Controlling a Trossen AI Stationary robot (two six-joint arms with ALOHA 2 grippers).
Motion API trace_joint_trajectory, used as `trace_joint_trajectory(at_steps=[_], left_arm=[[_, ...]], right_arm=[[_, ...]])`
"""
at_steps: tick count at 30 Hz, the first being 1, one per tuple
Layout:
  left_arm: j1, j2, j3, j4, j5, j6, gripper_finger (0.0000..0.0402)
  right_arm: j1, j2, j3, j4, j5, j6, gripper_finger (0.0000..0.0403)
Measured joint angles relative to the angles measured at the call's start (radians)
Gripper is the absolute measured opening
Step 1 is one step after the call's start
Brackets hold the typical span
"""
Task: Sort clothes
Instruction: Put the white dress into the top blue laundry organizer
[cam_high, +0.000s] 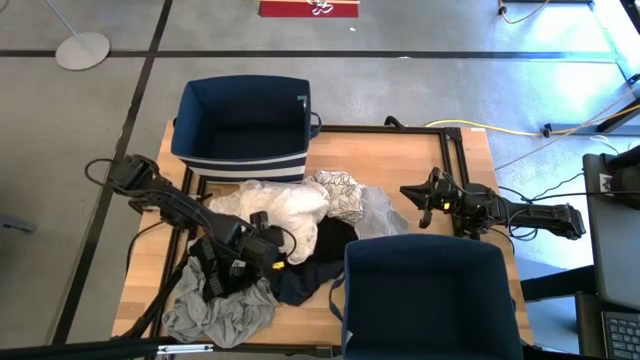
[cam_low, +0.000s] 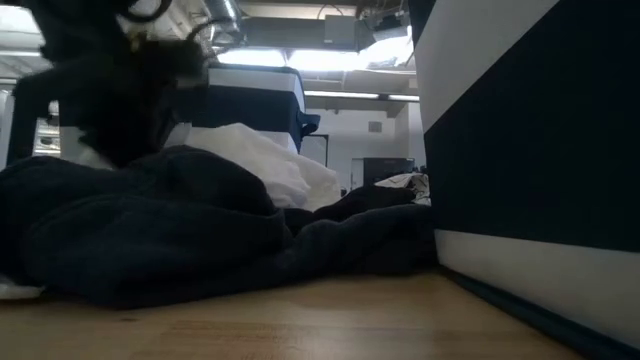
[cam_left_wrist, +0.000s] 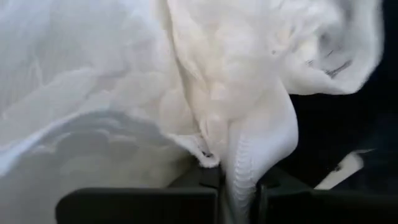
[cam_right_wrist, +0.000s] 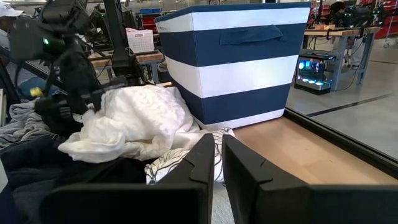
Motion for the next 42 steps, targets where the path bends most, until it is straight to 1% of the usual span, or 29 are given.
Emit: trace_joint_trajectory(at_steps=[4, 9, 14, 20, 25, 30, 33, 38, 42], left_arm=[[0.0, -0.051, 0.04, -0.037, -0.031, 0.028, 0.0009], [0.0, -0.129, 0.095, -0.096, -0.116, 0.057, 0.0014], [0.0, -0.203, 0.124, -0.096, -0.188, 0.135, 0.0009], [0.001, -0.276, 0.162, -0.095, -0.281, 0.186, 0.0015], [0.007, -0.311, 0.218, -0.086, -0.325, 0.278, 0.001], [0.029, -0.331, 0.288, -0.086, -0.374, 0.372, 0.0014], [0.044, -0.333, 0.338, -0.087, -0.416, 0.442, 0.0013], [0.075, -0.333, 0.431, -0.078, -0.436, 0.558, 0.0016], [0.094, -0.333, 0.496, -0.037, -0.478, 0.666, 0.0016]], right_arm=[[0.0, 0.0, 0.0, 0.0, 0.0, 0.0, 0.0035], [0.0, 0.0, 0.0, 0.001, 0.0, 0.0, 0.0035], [0.0, 0.0, 0.0, 0.001, 0.0, 0.016, 0.0035], [0.0, 0.0, 0.0, 0.001, 0.0, 0.018, 0.0035], [0.0, 0.0, 0.0, 0.001, 0.0, 0.018, 0.0035], [0.0, 0.0, 0.0, 0.001, 0.0, 0.019, 0.0035], [0.0, 0.0, 0.0, 0.001, 0.0, 0.019, 0.0035], [0.0, 0.0, 0.0, 0.001, 0.0, 0.019, 0.0035], [0.0, 0.0, 0.0, 0.001, 0.0, 0.018, 0.0035]])
